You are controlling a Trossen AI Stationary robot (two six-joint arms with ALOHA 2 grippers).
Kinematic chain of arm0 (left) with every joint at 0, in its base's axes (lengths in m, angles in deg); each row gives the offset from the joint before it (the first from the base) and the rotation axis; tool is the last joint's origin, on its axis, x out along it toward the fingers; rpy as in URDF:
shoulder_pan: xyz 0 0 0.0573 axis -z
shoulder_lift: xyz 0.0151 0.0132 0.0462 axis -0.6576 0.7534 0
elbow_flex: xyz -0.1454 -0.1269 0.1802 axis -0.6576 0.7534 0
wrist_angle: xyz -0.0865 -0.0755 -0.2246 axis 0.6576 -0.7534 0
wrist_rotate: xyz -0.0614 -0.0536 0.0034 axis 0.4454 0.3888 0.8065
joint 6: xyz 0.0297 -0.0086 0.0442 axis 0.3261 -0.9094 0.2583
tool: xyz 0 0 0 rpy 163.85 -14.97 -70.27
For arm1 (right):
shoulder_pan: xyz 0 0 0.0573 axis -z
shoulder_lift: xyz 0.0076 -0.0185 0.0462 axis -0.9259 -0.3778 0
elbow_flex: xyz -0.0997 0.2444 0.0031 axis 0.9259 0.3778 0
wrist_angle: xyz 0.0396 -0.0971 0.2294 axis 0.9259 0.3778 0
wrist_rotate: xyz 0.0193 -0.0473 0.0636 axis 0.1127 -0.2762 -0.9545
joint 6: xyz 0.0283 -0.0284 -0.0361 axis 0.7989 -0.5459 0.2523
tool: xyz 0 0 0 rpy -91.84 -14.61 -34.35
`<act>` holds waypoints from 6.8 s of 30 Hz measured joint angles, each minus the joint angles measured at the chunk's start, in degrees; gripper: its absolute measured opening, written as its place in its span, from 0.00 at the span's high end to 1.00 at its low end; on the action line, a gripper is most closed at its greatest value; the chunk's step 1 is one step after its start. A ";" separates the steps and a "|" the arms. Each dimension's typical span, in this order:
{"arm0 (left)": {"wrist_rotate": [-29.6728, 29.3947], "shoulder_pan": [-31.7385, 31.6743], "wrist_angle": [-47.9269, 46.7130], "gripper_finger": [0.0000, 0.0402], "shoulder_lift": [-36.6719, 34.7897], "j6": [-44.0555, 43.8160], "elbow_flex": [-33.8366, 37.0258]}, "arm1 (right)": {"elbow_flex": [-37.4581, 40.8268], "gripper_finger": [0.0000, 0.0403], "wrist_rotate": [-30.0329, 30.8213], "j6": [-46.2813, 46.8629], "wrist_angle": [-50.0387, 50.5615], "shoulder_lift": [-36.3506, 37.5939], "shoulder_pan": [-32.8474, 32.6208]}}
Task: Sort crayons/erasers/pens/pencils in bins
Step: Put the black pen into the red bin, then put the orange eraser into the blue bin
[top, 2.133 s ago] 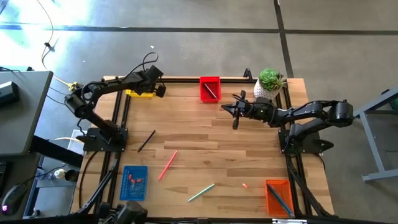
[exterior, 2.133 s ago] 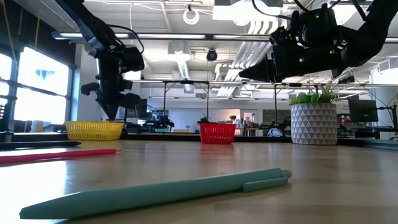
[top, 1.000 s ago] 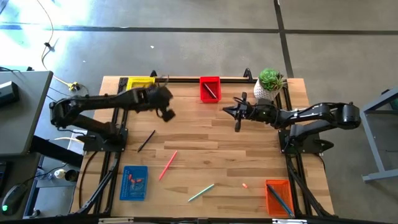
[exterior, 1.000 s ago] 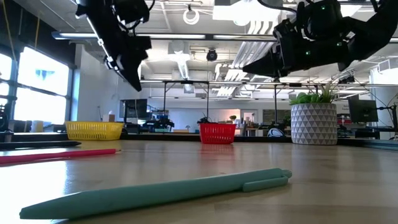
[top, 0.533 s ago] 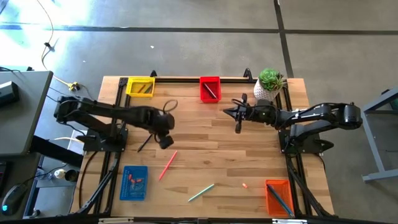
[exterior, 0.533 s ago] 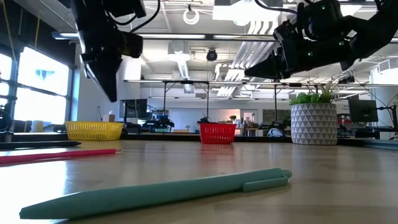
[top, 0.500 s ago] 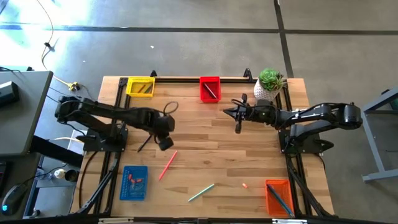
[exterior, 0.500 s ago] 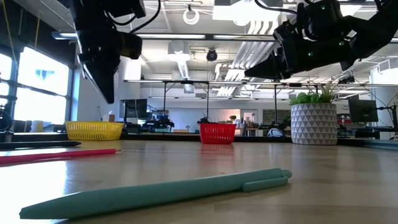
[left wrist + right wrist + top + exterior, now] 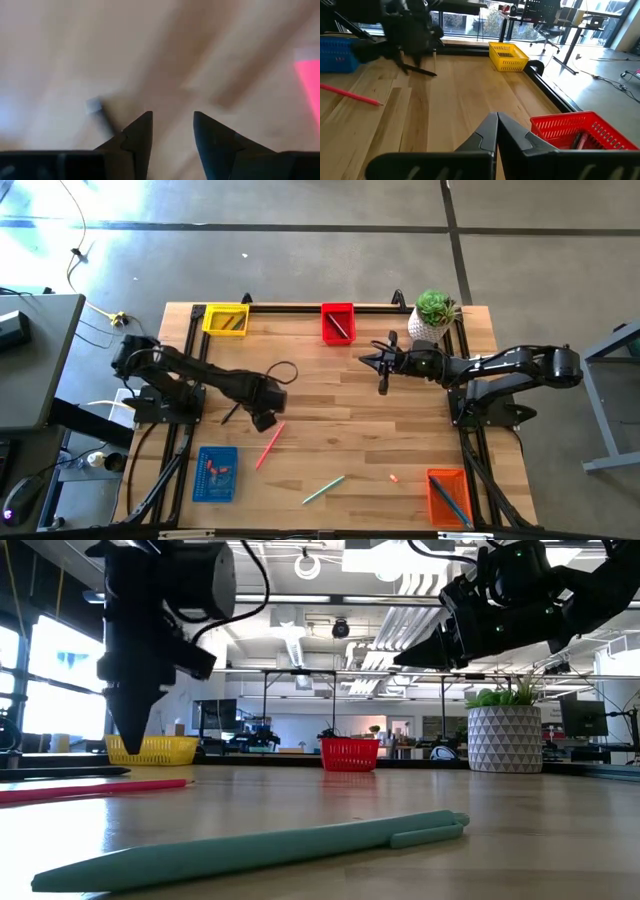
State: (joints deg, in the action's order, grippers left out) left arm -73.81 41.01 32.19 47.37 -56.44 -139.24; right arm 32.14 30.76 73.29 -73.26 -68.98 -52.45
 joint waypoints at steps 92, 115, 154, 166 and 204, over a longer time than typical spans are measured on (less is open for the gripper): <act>27.95 -24.84 123.93 0.98 9.23 13.92 13.00 | -19.27 0.54 -1.28 23.81 -4.53 -19.38 -3.39; 29.19 -32.33 123.84 0.66 7.54 18.21 15.75 | -30.98 0.95 11.98 20.16 19.74 -20.28 0.45; 27.10 -34.37 123.73 0.89 6.94 26.08 19.61 | -60.17 0.96 5.59 23.51 53.01 -45.99 17.99; 27.12 -34.37 123.73 0.90 6.96 25.96 19.61 | -60.17 0.82 7.35 24.08 52.89 -45.99 17.94; 28.06 -33.58 123.25 0.90 6.98 33.85 20.68 | -24.83 1.00 19.73 36.12 56.55 -4.39 -18.54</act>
State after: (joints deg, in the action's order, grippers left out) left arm -45.75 7.43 155.44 54.35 -22.59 -118.56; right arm 7.30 50.49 109.41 -16.71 -73.38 -70.98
